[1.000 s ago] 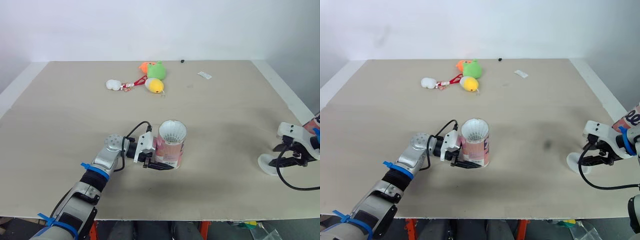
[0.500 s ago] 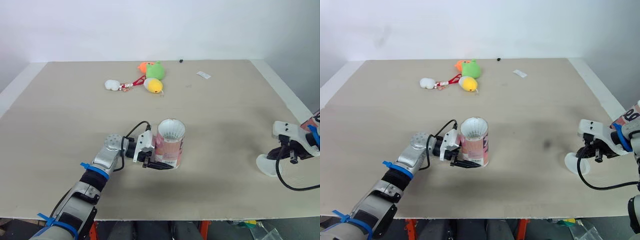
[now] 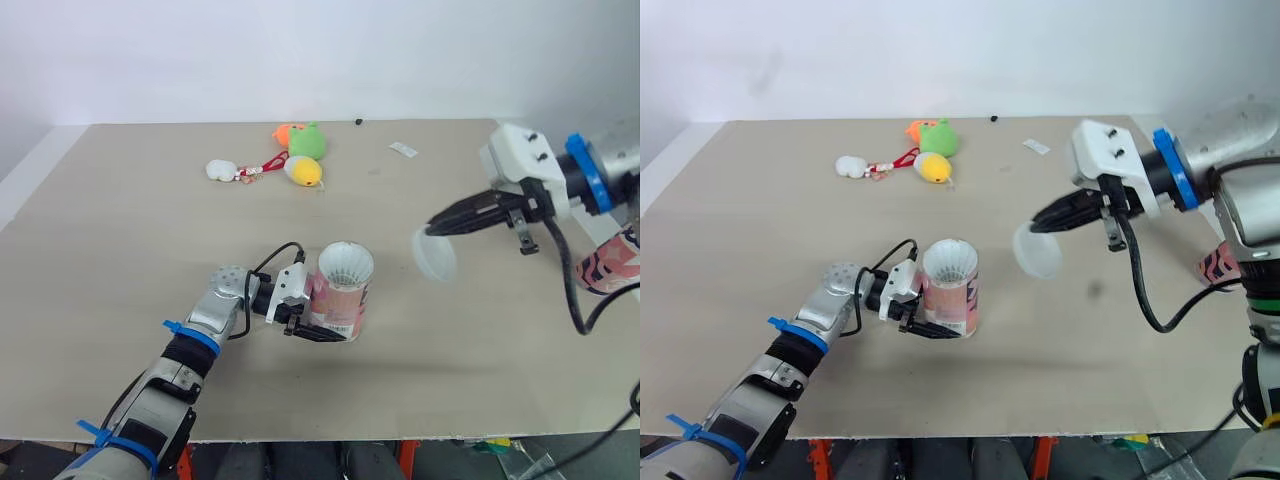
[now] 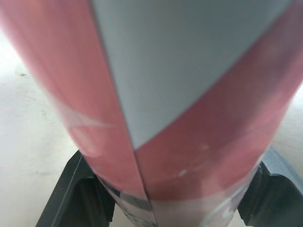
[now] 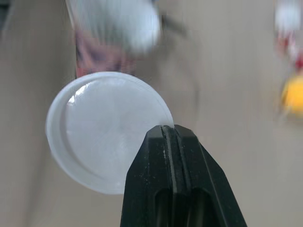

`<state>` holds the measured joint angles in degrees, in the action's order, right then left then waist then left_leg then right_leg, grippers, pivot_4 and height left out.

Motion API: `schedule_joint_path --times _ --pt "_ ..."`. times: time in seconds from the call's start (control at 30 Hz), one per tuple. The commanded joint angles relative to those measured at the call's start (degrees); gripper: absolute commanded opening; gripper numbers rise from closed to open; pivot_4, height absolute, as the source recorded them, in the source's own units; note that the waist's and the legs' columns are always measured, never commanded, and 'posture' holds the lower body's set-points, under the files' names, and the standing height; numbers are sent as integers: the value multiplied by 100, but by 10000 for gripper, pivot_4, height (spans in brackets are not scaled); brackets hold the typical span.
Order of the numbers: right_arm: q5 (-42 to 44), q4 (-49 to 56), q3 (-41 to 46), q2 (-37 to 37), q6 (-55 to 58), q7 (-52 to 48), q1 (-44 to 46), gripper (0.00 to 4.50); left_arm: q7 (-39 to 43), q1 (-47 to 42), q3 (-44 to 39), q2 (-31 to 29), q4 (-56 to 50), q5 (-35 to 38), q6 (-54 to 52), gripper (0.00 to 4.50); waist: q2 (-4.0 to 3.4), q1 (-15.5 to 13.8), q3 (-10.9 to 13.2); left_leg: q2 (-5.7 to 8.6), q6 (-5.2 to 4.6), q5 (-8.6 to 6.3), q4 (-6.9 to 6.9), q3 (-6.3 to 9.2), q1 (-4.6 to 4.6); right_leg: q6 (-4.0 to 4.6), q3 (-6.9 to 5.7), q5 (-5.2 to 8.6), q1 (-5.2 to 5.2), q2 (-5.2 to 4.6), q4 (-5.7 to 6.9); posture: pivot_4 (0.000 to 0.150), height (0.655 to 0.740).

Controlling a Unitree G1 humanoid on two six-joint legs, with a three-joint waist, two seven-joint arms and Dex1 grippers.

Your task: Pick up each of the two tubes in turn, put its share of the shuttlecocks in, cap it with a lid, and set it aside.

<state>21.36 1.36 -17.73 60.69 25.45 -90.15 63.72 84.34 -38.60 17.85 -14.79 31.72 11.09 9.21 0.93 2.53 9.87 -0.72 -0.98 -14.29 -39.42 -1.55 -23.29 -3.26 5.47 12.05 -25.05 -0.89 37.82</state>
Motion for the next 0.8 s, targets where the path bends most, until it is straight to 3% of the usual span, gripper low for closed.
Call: schedule_joint_path --times 0.03,0.37,0.8 --pt "-4 190 -439 -197 -265 -235 545 741 58 3 212 -139 291 -387 204 26826 0 2 0 0 -1 -1 0 0 -1 1 1 0 0 0 0 1500 7323" --pt "-605 -51 -1333 -1216 -1147 -235 1451 741 9 -31 320 -212 479 -528 513 26826 1 8 -1 -5 -2 -3 0 -3 3 5 5 -6 -5 1 1 1500 7323" --pt "-1168 -101 -1214 -1719 -1734 -235 1511 741 35 -4 152 -191 320 -268 154 26826 5 12 -4 -13 -2 -2 0 -1 4 15 -3 -8 -4 10 5 1500 7323"
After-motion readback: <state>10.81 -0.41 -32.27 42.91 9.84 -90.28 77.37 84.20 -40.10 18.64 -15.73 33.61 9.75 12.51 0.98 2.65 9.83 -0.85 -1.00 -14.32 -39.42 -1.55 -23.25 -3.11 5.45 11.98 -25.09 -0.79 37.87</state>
